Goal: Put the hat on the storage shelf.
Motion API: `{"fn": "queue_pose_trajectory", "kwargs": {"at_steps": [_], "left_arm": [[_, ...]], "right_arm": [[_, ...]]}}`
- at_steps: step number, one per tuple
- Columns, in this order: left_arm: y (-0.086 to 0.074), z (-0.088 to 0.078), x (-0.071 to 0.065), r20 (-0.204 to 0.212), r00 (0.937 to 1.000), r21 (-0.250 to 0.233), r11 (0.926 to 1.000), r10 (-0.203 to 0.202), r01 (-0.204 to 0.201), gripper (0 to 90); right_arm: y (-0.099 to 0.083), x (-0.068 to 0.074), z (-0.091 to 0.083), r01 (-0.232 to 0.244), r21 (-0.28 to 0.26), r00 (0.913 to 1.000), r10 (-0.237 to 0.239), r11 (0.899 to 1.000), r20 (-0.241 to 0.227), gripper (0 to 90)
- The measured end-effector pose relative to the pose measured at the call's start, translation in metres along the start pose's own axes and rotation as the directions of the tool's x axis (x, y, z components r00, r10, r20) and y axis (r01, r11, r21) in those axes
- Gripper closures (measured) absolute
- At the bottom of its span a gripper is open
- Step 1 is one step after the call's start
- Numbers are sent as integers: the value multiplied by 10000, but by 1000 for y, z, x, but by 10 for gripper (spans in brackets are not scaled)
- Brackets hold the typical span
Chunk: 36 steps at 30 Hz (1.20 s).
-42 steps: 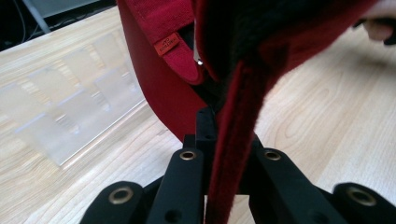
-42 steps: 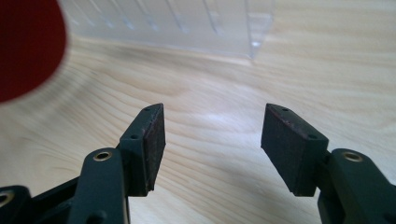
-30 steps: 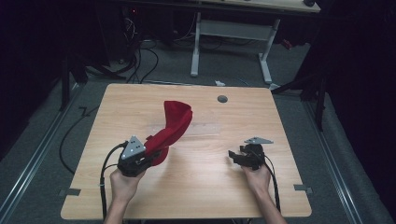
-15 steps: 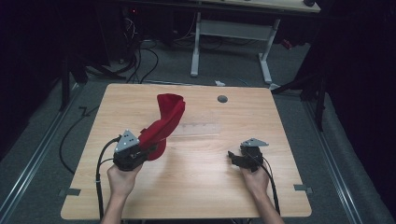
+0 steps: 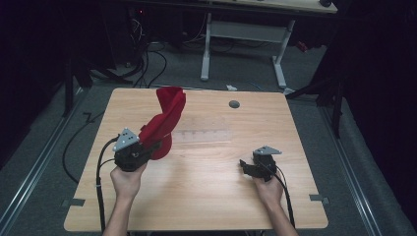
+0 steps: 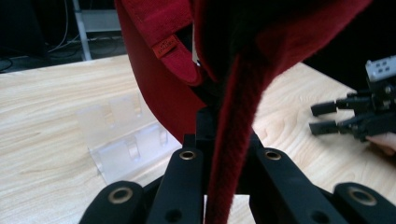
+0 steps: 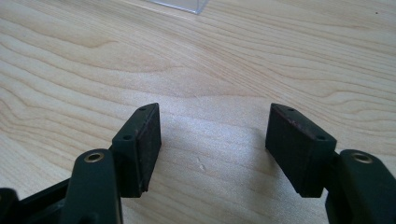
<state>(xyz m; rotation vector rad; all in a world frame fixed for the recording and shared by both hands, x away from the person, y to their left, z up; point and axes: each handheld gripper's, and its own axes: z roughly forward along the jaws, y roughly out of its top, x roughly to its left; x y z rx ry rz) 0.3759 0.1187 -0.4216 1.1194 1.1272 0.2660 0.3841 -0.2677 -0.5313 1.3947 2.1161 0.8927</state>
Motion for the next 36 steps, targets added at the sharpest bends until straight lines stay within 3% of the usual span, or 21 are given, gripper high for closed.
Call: {"fn": "queue_pose_trajectory", "kwargs": {"at_steps": [5,13,17,36], "left_arm": [[6,2,2,-8,10000,-167,9999,4,-4,852],[19,13,13,-351,9994,-448,9990,56,-72,852],[21,23,19,-676,9976,-518,9985,167,-202,852],[26,54,38,-1112,9937,-673,9975,140,-216,852]], "right_arm": [[0,0,0,4,-8,10000,-4,10000,-3,359],[0,0,0,-5,-10,10000,5,10000,-18,358],[0,0,0,-19,-5,10000,19,10000,-29,358],[-1,0,-1,10,-4,10000,-10,10000,-35,357]]}}
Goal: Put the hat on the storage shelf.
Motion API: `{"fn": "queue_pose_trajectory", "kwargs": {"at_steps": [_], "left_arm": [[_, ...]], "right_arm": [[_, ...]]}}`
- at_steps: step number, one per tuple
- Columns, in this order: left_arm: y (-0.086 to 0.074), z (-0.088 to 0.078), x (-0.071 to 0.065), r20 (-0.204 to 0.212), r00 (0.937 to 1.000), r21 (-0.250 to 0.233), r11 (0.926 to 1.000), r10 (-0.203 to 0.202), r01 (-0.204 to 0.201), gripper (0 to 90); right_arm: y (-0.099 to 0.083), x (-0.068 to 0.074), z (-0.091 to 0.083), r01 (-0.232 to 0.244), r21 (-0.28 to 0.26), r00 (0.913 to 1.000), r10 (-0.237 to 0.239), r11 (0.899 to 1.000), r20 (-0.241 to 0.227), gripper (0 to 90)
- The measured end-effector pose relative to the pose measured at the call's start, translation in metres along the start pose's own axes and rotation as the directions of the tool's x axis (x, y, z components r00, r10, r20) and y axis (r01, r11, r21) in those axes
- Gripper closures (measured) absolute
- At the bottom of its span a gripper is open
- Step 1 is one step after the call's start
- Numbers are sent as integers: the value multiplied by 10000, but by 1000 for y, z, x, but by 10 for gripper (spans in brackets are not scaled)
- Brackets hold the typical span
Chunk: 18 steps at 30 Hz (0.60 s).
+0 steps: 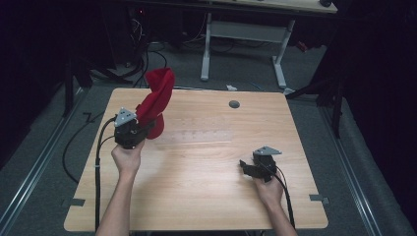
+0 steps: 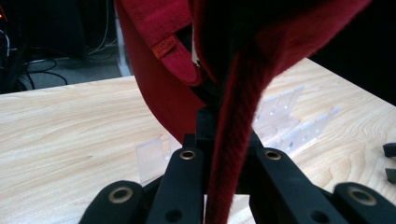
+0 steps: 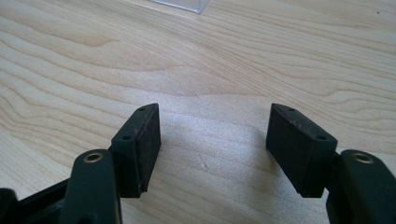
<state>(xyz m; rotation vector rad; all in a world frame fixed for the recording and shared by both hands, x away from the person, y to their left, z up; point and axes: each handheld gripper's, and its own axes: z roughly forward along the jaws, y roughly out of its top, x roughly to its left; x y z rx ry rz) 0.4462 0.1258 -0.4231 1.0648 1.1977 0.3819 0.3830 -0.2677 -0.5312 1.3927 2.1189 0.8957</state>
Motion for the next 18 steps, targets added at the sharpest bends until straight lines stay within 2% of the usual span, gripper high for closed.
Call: {"fn": "queue_pose_trajectory", "kwargs": {"at_steps": [6,9,18], "left_arm": [[-2,8,4,-192,9998,-28,10000,-25,25,852],[-5,11,7,-404,9992,47,10000,65,-63,852],[-12,19,10,-648,9977,124,9997,216,-208,852]], "right_arm": [[0,0,0,-8,5,10000,8,10000,0,357],[0,0,0,-8,8,10000,8,10000,5,357],[0,0,0,5,4,10000,-5,10000,12,357]]}}
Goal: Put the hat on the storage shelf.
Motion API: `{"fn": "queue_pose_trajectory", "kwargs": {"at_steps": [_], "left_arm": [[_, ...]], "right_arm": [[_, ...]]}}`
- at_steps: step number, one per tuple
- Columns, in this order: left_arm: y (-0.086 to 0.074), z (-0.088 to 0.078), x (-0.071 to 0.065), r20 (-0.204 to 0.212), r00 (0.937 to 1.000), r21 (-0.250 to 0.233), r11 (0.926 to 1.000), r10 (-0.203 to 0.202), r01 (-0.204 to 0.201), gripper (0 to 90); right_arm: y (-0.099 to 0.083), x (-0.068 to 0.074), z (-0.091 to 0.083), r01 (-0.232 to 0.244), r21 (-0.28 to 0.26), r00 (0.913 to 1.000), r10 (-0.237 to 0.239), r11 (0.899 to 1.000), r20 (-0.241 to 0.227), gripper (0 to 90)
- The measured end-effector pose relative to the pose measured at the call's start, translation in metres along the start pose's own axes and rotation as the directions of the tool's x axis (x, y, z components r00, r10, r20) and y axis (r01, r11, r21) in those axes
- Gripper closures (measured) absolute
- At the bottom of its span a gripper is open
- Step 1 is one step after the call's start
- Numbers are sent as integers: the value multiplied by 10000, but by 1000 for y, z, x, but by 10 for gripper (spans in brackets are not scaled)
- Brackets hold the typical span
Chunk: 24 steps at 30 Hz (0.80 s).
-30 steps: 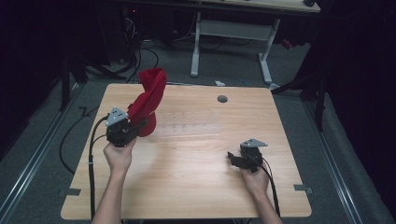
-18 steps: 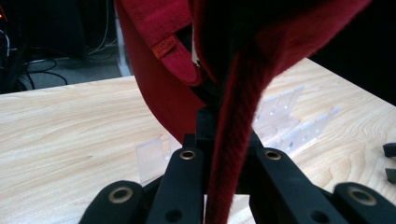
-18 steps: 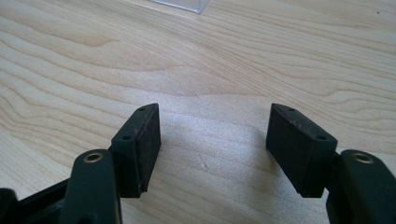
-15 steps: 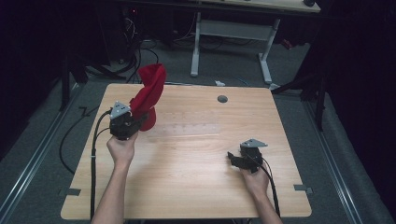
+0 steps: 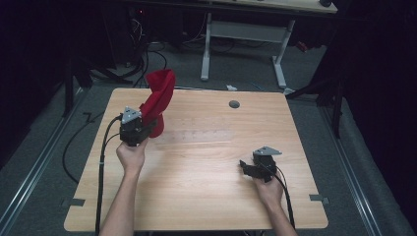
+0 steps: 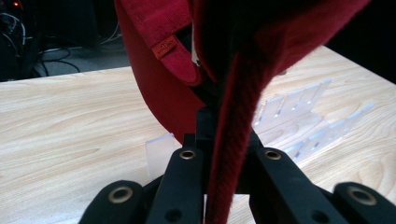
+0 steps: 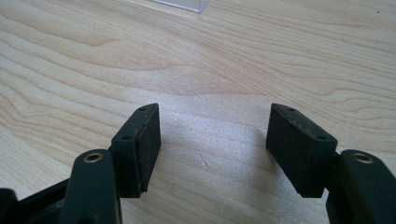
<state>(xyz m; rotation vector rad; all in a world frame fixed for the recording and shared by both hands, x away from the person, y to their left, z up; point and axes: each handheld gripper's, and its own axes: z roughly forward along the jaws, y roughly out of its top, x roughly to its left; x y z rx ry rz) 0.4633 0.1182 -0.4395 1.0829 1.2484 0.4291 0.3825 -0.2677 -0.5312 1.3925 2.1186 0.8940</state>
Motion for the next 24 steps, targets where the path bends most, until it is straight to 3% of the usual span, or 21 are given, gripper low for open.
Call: {"fn": "queue_pose_trajectory", "kwargs": {"at_steps": [5,11,18,21,24], "left_arm": [[-3,2,0,-33,10000,-80,10000,36,-37,852],[-7,1,3,-121,9996,-222,9995,-246,243,852],[-20,5,7,-334,9993,-1,9999,-142,142,851],[-23,4,11,-310,9985,-126,9989,-451,447,851],[-24,3,10,-296,9991,-76,9995,-313,311,848]], "right_arm": [[0,0,0,-2,-6,10000,2,10000,0,356],[0,0,0,8,3,10000,-8,10000,5,357],[0,0,0,21,-4,10000,-21,10000,6,357],[0,0,0,26,-10,10000,-26,10000,5,356],[0,0,0,18,-4,10000,-18,10000,-3,357]]}}
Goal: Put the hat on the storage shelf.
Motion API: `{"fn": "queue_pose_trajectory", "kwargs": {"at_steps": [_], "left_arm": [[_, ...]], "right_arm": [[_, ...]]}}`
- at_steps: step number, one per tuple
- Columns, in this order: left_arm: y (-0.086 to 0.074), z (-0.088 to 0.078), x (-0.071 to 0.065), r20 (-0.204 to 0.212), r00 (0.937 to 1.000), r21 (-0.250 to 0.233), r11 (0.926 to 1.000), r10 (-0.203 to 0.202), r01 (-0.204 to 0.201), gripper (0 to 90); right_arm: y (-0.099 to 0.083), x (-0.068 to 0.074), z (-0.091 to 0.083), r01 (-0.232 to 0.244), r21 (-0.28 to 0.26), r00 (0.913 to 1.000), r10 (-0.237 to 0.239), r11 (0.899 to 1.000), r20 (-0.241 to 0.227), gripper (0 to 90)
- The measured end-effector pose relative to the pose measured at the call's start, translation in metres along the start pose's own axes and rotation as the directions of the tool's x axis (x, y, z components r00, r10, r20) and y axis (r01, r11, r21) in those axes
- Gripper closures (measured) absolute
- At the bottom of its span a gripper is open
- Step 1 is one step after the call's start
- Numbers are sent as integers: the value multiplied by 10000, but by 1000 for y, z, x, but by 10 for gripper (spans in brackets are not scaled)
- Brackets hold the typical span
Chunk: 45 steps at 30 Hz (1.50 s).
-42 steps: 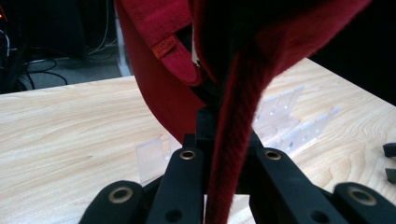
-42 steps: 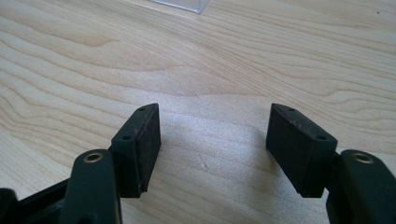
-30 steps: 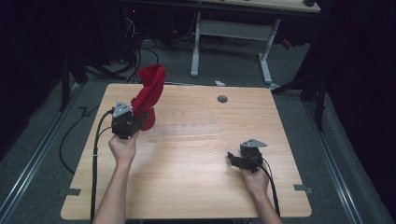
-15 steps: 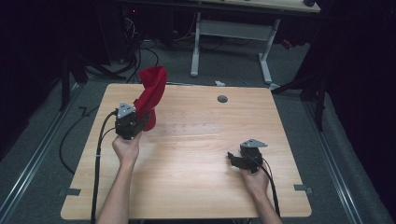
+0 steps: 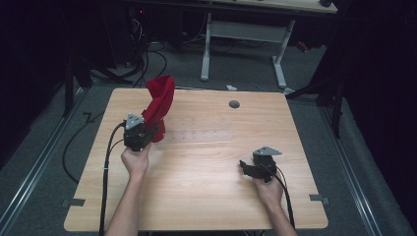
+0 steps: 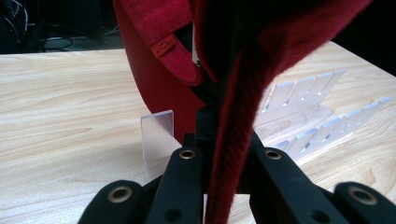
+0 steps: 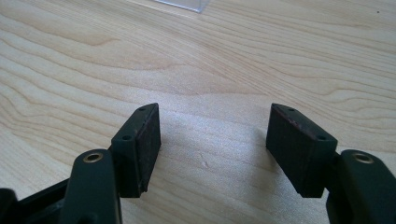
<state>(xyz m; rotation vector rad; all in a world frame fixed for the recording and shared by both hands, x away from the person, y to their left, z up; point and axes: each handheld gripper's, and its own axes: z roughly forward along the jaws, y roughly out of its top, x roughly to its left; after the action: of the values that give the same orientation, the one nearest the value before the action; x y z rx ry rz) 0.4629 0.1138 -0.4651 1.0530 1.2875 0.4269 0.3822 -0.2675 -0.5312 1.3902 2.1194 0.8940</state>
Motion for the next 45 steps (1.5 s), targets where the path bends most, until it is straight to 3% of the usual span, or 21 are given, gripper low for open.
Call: {"fn": "queue_pose_trajectory", "kwargs": {"at_steps": [6,13,21,26,36,45], "left_arm": [[-3,-2,-2,-49,9999,353,9993,139,-137,839],[-8,-8,3,19,9998,465,9987,-191,190,832],[-10,-10,2,86,9998,668,9976,-180,174,806],[-10,-12,1,65,10000,738,9973,1,-5,710],[-11,-18,-3,-50,9989,841,9954,465,-460,433],[-9,-32,-2,-86,9988,747,9961,487,-479,380]], "right_arm": [[0,0,0,-10,0,10000,10,10000,8,357],[0,0,0,-22,7,10000,22,10000,6,357],[0,0,0,-14,3,10000,14,10000,7,357],[0,0,0,1,2,10000,-1,10000,10,356],[0,0,0,-13,-3,10000,13,10000,0,357],[0,0,0,-11,-5,10000,11,10000,2,356]]}}
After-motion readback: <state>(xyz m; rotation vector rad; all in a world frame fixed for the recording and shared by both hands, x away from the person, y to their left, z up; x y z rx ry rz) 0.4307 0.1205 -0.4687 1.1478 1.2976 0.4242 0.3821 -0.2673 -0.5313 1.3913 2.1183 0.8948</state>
